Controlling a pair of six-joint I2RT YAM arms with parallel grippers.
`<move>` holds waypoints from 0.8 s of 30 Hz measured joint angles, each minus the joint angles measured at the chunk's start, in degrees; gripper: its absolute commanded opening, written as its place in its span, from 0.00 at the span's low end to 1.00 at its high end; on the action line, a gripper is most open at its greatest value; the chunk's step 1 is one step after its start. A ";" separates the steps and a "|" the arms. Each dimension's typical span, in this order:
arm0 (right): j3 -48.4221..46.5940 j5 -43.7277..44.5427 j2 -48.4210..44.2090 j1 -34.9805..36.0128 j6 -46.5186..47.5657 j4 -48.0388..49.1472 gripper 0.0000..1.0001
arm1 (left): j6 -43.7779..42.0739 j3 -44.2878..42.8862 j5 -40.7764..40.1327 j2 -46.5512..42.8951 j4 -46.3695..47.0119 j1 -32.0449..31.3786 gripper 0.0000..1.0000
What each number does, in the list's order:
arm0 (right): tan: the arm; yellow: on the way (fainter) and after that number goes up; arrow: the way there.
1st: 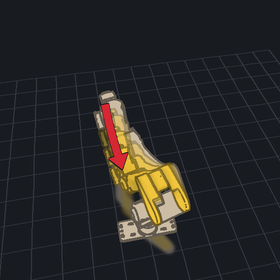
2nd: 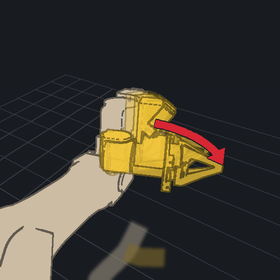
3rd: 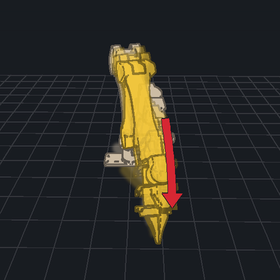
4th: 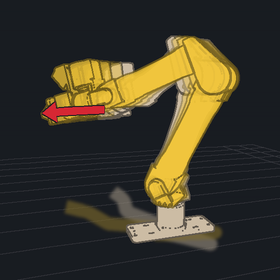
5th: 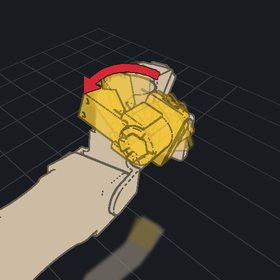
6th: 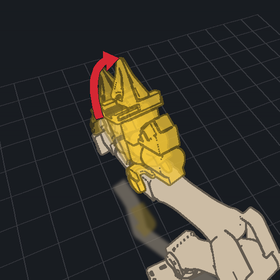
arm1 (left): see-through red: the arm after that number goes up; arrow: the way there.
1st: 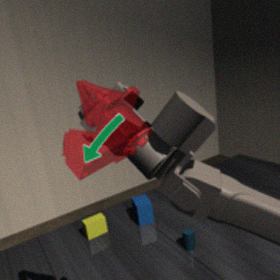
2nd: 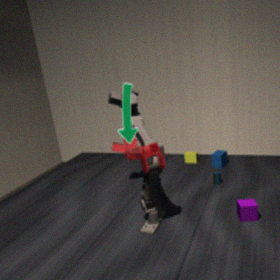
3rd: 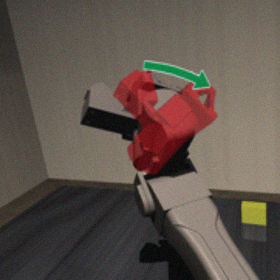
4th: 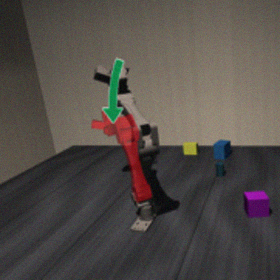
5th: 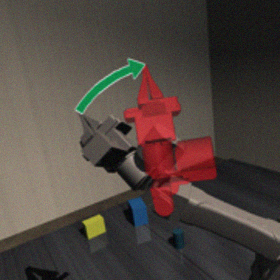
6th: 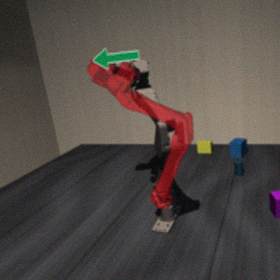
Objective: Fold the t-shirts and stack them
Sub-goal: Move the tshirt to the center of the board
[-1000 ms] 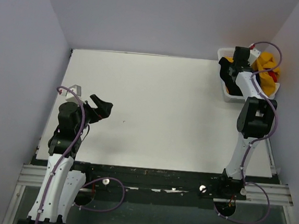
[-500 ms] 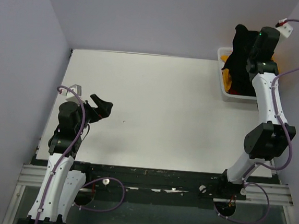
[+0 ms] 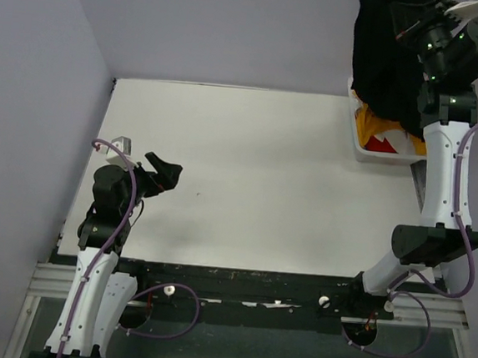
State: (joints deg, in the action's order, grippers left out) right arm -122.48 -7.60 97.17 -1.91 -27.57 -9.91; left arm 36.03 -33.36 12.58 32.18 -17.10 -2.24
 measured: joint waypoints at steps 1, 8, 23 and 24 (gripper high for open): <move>0.28 -4.20 -0.59 0.83 -1.22 0.02 0.01 | 0.20 0.24 0.26 -0.35 0.31 0.00 0.99; 5.95 -15.39 -3.30 24.20 -0.85 -1.86 0.01 | 3.76 5.03 3.87 -4.87 4.11 0.00 0.99; 35.17 3.43 -15.54 35.93 -3.96 0.72 0.21 | 9.84 5.51 3.76 -11.58 -2.67 0.00 0.99; 40.59 8.11 -18.58 35.85 -4.09 0.85 0.27 | 9.88 5.44 3.50 -11.78 -3.21 0.00 0.99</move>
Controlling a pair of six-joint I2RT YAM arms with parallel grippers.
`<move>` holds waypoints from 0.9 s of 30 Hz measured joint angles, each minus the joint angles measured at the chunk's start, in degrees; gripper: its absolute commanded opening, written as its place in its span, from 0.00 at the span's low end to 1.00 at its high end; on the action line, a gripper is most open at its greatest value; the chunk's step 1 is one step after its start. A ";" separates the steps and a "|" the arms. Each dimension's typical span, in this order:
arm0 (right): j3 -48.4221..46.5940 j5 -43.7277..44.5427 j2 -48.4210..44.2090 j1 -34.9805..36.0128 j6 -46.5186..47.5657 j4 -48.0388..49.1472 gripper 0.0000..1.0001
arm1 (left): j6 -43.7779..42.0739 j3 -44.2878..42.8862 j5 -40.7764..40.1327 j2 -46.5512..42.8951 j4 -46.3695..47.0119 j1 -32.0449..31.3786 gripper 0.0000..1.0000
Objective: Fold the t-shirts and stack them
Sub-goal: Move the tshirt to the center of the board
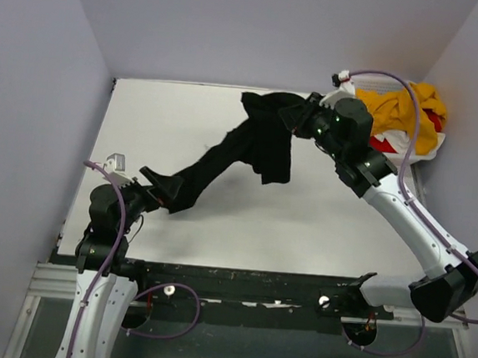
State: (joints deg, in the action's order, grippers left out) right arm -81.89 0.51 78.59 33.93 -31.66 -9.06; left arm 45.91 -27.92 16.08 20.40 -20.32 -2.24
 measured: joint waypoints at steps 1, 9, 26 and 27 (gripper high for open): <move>4.52 3.76 -2.29 -0.20 -0.26 0.04 0.43 | 0.09 -0.07 -0.15 -0.22 -0.74 0.00 0.99; 26.38 28.11 -6.12 -0.76 -3.98 -7.58 1.00 | 0.59 0.00 -0.20 5.22 -3.89 0.00 0.99; 36.89 23.04 -17.44 -0.79 10.51 -0.15 1.00 | -0.55 -9.88 -4.17 51.21 3.54 -12.92 0.91; 36.89 21.94 -16.92 -0.79 11.10 0.42 1.00 | -0.61 -10.75 -4.68 53.20 3.93 -12.87 0.87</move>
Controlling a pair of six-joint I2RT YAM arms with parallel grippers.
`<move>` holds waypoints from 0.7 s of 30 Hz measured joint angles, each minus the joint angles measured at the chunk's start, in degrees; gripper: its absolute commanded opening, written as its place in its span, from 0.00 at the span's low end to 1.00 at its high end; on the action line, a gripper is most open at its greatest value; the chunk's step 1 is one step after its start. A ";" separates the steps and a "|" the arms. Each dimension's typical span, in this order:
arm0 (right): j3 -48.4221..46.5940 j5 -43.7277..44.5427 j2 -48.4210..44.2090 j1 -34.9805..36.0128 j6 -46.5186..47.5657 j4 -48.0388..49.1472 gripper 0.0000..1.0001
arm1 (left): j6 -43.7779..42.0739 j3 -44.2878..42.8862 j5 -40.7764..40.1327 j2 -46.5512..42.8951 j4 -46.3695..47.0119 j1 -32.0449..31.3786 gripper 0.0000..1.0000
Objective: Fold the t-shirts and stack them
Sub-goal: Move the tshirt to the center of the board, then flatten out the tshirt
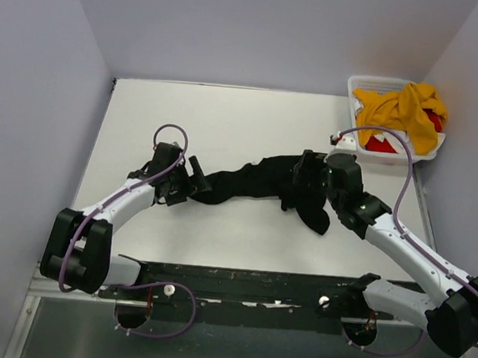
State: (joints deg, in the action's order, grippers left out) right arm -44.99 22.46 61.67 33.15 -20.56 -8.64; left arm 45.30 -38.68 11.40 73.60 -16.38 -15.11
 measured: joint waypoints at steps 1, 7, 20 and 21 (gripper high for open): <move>0.02 -1.09 0.52 0.00 0.63 0.55 1.00 | -0.02 -0.66 -0.20 1.51 0.37 0.00 0.84; 0.13 -8.61 4.63 0.09 3.69 4.70 1.00 | -0.20 -5.97 -0.52 10.40 0.90 -0.02 0.17; -9.62 -1.09 26.29 8.39 13.31 2.80 0.99 | -0.98 -8.39 -3.34 11.30 0.85 -0.02 0.00; -10.75 0.31 27.74 9.11 14.21 2.51 0.98 | -0.98 -7.89 -3.63 10.10 0.85 -0.02 0.00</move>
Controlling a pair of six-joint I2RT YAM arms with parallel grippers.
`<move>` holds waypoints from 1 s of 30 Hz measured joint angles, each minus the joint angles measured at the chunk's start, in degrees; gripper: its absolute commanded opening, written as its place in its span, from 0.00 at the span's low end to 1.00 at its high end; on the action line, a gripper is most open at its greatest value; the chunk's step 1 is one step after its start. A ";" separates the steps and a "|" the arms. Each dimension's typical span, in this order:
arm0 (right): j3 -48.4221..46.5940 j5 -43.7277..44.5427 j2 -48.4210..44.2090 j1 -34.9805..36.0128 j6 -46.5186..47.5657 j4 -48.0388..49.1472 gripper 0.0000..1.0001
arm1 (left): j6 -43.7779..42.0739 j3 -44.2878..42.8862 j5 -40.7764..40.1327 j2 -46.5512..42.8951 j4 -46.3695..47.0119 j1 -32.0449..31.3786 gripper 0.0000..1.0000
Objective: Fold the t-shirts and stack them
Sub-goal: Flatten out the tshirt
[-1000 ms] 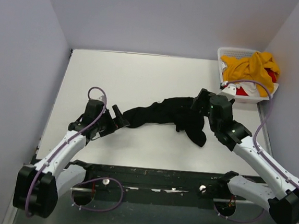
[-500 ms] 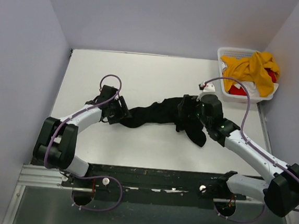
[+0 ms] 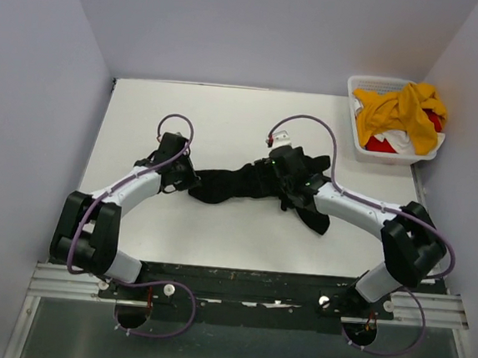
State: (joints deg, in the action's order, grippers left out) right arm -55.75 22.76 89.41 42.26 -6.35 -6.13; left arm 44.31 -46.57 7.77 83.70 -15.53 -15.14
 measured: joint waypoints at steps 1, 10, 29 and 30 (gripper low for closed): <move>-0.92 1.51 1.36 0.70 0.83 -0.22 0.96 | 0.00 0.39 -0.26 -0.92 -0.09 0.00 0.00; -9.03 11.98 13.99 2.69 3.19 -6.99 0.58 | -0.22 1.68 -1.14 -5.03 0.02 0.00 0.00; -4.87 34.42 -14.53 0.98 -8.59 -3.41 0.01 | -1.66 -3.58 -13.79 -24.06 -9.62 0.00 0.00; -4.92 34.67 -17.09 0.70 -8.55 -2.84 0.01 | -1.99 -5.81 -15.15 -27.21 -10.99 0.00 0.00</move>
State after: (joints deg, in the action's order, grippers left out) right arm -60.66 57.43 72.31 42.96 -14.90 -8.97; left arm 42.33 -52.38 -7.38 56.49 -26.52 -15.14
